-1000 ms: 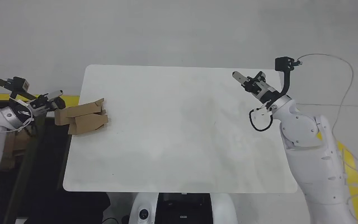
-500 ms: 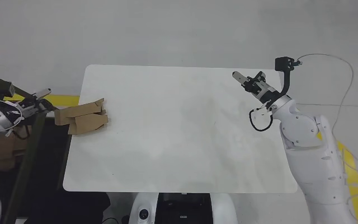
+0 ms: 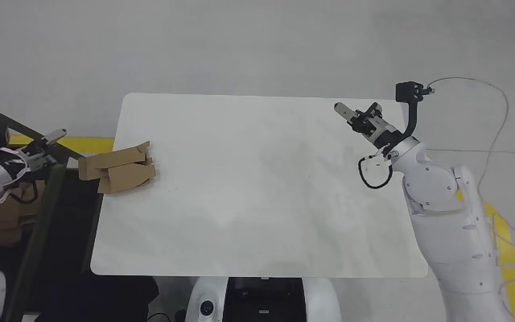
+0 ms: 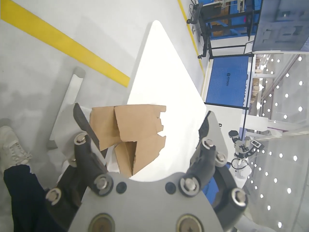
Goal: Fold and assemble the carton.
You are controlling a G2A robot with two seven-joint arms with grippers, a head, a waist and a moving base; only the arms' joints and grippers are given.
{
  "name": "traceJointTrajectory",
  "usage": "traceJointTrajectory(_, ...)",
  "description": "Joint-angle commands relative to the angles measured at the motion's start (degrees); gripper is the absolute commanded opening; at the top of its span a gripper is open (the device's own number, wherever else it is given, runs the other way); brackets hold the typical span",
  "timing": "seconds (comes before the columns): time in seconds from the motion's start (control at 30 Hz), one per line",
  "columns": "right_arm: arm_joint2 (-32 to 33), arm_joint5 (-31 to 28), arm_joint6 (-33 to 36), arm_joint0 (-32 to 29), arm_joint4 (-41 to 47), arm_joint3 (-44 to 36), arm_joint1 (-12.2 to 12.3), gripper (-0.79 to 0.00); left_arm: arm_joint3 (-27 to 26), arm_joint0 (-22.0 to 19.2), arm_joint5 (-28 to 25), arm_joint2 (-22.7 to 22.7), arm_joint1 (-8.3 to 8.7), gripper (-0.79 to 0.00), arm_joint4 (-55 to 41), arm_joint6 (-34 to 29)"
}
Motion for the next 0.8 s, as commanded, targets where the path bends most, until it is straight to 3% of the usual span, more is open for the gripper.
traceJointTrajectory(0.0, 0.00, 0.00, 0.00, 0.00, 0.00, 0.00, 0.00, 0.000, 0.83, -0.63, 0.94, 0.56, -0.18, 0.000, 1.98, 1.11)
traceJointTrajectory(0.23, 0.00, 0.00, 0.00, 0.00, 0.00, 0.00, 0.00, 0.000, 2.70, -2.40, 3.99, 2.63, -0.71, 0.000, 8.65, 3.42)
traceJointTrajectory(0.77, 0.00, 0.00, 0.00, 0.00, 0.00, 0.00, 0.00, 0.000, 4.68, -4.78, 4.88, 6.41, -2.54, 0.000, 17.39, -0.01)
